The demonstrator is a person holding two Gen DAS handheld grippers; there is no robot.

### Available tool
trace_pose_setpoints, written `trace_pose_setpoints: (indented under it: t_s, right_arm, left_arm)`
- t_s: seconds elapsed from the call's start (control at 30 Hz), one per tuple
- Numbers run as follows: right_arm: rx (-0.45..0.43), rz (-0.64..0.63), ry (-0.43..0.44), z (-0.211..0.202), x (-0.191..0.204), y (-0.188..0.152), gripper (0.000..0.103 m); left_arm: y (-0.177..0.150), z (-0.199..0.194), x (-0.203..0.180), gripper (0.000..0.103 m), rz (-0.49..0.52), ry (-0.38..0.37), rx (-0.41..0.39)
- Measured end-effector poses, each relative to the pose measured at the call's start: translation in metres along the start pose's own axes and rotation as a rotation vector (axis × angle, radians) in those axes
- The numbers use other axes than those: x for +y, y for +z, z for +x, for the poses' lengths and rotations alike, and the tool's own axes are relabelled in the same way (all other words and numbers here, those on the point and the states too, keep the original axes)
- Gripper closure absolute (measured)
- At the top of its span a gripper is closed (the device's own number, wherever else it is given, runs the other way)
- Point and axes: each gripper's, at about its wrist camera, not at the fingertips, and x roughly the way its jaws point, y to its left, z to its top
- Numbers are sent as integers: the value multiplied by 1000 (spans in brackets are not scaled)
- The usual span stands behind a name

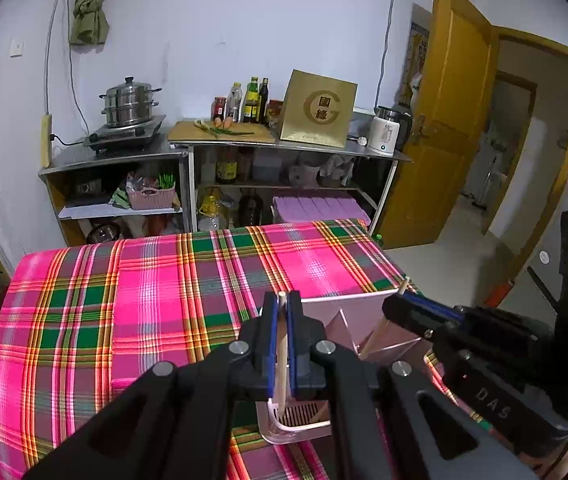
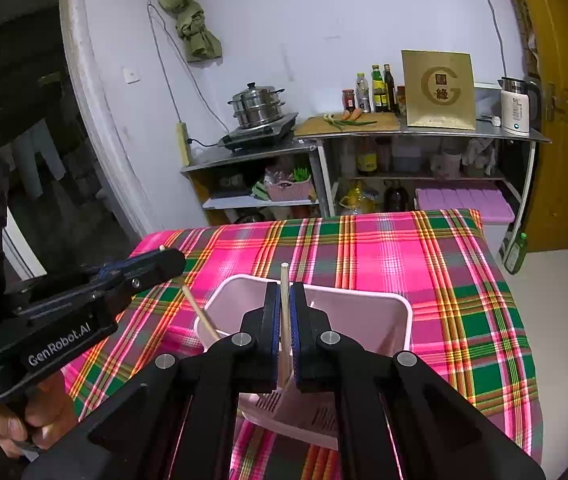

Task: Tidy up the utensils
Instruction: 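Lower the chopsticks into the basket and open both grippers, then grasp another wooden chopstick with the left gripper while the right gripper grasps one too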

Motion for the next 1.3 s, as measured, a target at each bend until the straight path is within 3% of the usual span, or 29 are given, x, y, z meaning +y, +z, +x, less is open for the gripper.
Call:
trace_pose_setpoints:
  t_s: [0.13,0.2,0.27,0.6,0.93,1.3]
  right_arm:
    - [16,-4,-3,0,1,1,98]
    - [18,-5,-2,-2,2,0,96]
    - [15,-4,2,-6,3,-1,85]
    - [-45,-20,-13,-60,13,-18,83]
    - [-119,-61,-22,-148,30,-93,78]
    - [-66,-69,-30,-185,30,-179,78]
  left_arm:
    - [0,-1,1,96,-9,-6,6]
    - [0,-4,2,88,-14,0,7]
    - [-1,-8,2,76,-17,-7,6]
    - [-26,-64,-1,75,-1,11,-68]
    - [-115,-144,-2,63,-29,4,-122]
    - [-204,-181,-2,61,-38,23,-79]
